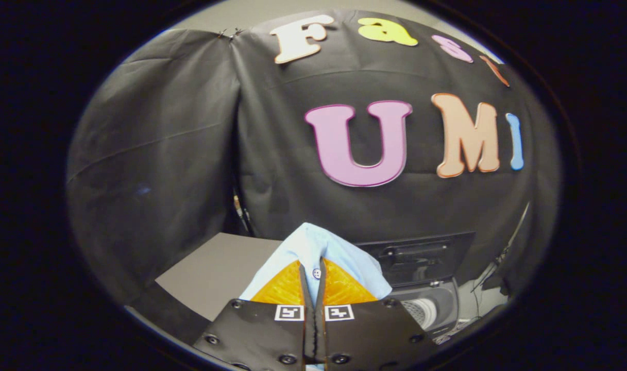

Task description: Put the clothes into the washing machine and then close the washing machine lid.

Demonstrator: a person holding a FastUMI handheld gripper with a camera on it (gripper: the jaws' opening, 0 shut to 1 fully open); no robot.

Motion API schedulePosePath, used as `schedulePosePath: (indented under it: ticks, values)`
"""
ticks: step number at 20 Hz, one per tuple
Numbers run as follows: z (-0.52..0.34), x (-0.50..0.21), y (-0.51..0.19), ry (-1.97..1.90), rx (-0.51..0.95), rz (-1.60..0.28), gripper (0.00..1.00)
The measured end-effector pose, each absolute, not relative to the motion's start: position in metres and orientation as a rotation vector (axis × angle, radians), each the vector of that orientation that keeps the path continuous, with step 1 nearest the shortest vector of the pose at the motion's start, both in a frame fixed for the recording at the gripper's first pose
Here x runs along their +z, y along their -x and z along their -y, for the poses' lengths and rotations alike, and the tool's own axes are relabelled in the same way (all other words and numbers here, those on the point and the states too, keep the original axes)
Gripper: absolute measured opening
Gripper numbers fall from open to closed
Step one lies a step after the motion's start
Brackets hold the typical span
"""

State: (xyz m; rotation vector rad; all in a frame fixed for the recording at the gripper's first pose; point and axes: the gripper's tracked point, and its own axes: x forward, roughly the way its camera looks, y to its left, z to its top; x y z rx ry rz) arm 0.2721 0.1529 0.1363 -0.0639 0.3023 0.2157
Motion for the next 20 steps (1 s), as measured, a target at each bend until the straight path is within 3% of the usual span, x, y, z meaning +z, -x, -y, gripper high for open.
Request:
schedulePosePath:
  ticks: [9,20]
  values:
    - [-0.047,0.151,-0.273,0.128,0.069,-0.239,0.0]
    - [0.027,0.065,-0.301,0.133,-0.031,-0.324,0.0]
